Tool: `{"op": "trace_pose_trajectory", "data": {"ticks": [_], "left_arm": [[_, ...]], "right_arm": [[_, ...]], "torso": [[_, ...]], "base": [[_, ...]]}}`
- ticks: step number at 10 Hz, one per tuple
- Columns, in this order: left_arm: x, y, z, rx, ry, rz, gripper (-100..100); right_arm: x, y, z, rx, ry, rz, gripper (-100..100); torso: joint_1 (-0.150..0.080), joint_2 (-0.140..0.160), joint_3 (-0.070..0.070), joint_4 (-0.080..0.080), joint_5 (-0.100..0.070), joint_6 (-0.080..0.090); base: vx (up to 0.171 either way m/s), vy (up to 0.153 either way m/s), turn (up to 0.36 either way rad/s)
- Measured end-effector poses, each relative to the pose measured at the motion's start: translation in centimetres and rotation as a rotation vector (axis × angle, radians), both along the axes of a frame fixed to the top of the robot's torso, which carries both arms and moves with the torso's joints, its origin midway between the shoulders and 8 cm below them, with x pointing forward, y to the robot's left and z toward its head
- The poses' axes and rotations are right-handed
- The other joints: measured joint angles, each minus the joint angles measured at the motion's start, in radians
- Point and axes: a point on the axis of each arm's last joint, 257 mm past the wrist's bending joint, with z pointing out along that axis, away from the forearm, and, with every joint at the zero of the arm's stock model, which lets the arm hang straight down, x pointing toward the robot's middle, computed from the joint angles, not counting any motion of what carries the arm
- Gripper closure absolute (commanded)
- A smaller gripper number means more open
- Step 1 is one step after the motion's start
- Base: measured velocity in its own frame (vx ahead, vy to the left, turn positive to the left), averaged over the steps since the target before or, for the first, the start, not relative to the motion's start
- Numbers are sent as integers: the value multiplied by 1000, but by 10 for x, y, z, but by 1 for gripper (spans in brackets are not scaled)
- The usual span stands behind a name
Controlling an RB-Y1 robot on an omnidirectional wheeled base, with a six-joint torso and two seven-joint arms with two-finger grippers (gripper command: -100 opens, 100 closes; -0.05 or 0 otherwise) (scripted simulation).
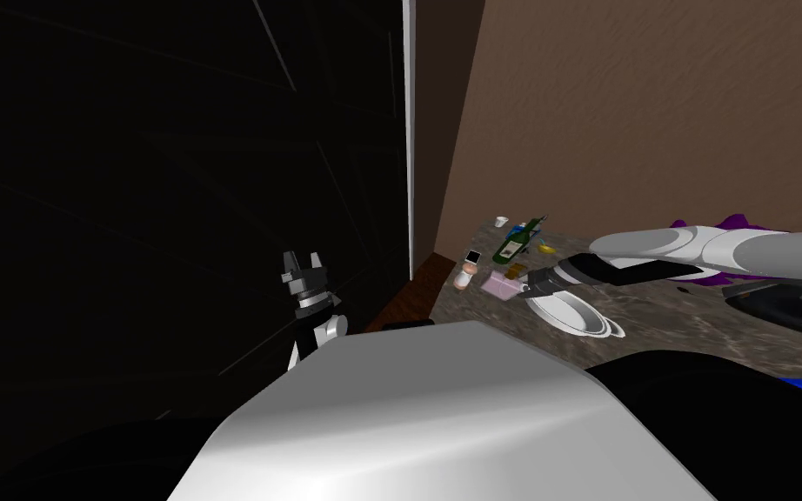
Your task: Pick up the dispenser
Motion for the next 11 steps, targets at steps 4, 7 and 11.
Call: {"op": "trace_pose_trajectory", "data": {"ticks": [4,7,11], "left_arm": [[0,0,0,0,0,0,0],[0,0,0,0,0,0,0],[0,0,0,0,0,0,0]], "right_arm": [[-19,-7,-21,4,-5,-25,-100],[-19,-8,-21,2,-8,-24,100],[-19,-8,-21,2,-7,-24,100]], "torso": [[-2,2,1,1,-1,0],[-2,3,2,1,-1,0],[-2,3,2,1,-1,0]], "base": [[13,10,50],[0,0,0],[-5,-2,-28]]}}
